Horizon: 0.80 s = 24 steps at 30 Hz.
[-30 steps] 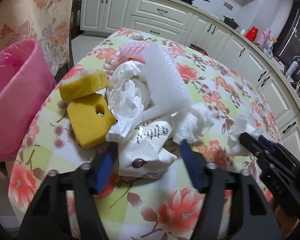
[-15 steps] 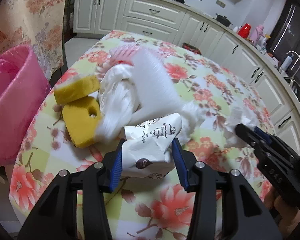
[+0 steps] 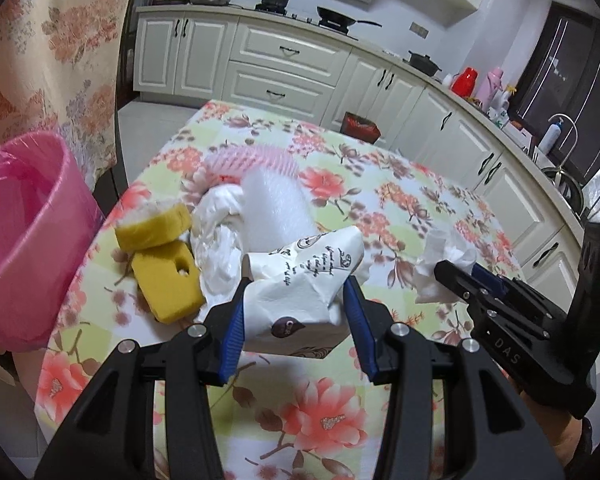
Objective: Collect trash
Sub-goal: 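Carry the tissue and the printed wrapper over the pink wastebasket with both tools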
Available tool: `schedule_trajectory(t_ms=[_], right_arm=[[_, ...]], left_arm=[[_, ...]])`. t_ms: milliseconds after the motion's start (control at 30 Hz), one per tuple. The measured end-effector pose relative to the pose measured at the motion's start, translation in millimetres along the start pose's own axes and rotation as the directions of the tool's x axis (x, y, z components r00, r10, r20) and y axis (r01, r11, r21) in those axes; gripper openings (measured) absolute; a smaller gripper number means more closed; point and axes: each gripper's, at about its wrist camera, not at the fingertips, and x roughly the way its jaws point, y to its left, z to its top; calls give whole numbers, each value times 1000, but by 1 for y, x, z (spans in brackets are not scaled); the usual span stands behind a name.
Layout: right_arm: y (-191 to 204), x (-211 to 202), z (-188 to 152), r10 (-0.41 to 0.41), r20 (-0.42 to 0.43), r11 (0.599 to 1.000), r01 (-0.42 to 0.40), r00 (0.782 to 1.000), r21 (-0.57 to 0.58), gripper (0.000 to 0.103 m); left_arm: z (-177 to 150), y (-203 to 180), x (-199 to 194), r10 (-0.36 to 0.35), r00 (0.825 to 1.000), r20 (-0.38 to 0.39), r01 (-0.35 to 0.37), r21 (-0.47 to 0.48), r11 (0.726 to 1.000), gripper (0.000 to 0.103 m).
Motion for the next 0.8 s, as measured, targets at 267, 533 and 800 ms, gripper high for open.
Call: schedule_trajectory(t_ms=[267, 533, 800], right_arm=[[6, -8, 13, 4, 28, 1000, -4, 1000, -13, 33], [22, -10, 29, 17, 52, 999, -15, 998, -40, 33], [47, -8, 48, 42, 70, 996, -37, 997, -78, 33]], left_arm=[[16, 21, -25, 38, 997, 68, -36, -27, 999, 45], [34, 63, -56, 105, 984, 141, -94, -82, 992, 45], [45, 102, -82, 163, 968, 192, -138, -137, 981, 45]])
